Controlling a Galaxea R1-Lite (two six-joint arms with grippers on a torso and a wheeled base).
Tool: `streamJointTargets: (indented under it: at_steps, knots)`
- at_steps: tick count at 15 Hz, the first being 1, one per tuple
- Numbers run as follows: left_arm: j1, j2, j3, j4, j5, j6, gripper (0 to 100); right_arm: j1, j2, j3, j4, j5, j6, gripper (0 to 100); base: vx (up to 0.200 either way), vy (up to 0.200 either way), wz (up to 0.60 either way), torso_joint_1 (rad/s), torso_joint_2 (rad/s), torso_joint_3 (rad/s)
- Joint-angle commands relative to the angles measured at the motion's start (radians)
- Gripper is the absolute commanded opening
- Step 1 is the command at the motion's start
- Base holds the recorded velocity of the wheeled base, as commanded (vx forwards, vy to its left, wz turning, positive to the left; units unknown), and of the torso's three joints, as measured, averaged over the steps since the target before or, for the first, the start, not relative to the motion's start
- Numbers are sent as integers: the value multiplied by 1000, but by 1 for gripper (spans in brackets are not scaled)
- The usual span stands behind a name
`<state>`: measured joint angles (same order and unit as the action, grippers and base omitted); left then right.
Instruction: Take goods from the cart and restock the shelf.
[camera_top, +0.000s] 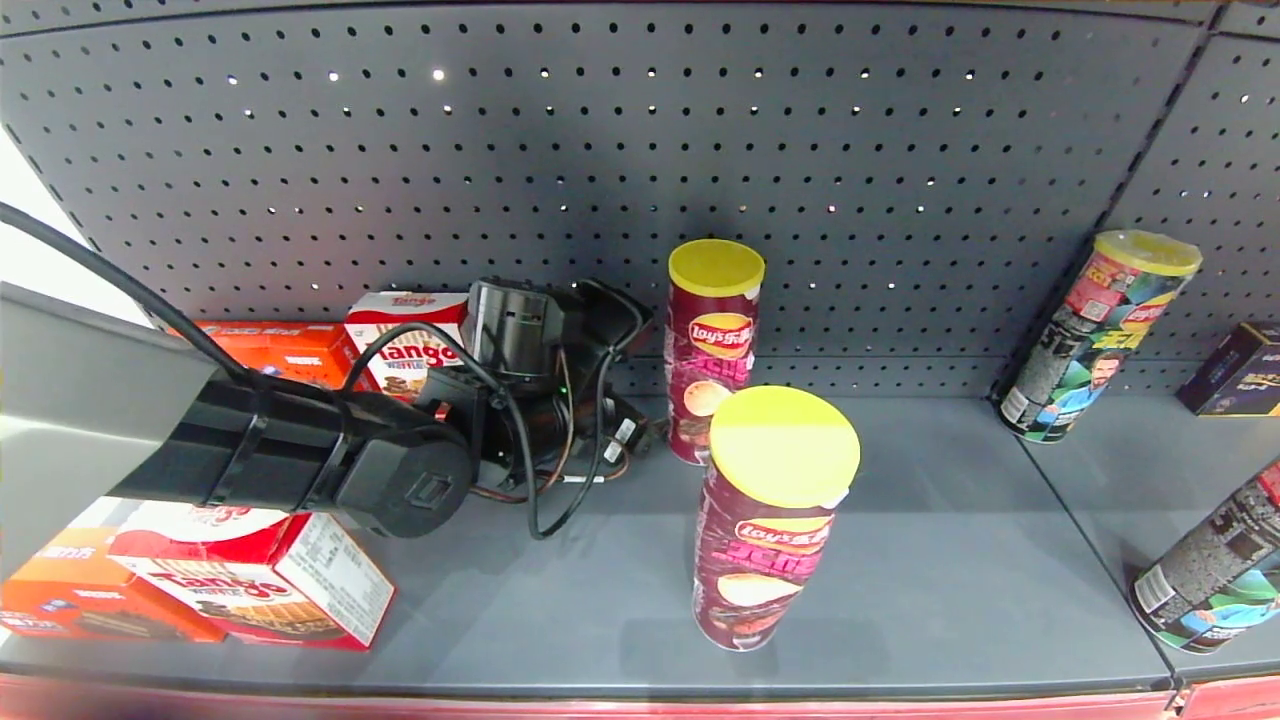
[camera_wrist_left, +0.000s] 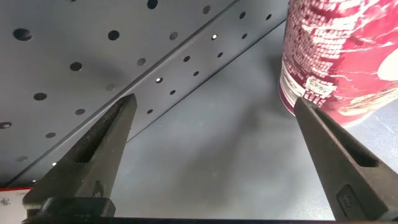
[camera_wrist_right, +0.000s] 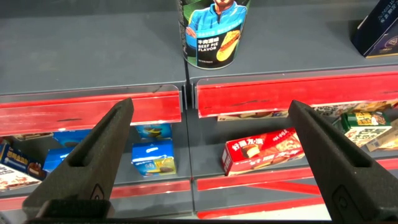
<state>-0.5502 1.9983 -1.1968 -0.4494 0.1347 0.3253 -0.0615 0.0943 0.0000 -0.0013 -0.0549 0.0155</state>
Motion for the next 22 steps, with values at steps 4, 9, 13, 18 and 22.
streamJointTargets:
  at_steps: [4,9,13,18,22]
  knots:
    - [0,5,-3,0,0,0,100,0,1,0,0,0,0,100,0,0,0,0,0,0]
    - [-2,5,-1,-9,2,1,100,0,1,0,0,0,0,100,0,0,0,0,0,0]
    - [9,-56,0,-3,-1,3,100,0,1,0,0,0,0,100,0,0,0,0,0,0]
    - [12,-141,28,-19,3,54,100,0,1,0,0,0,0,100,0,0,0,0,0,0]
    - [6,-154,31,-55,11,57,100,0,1,0,0,0,0,100,0,0,0,0,0,0]
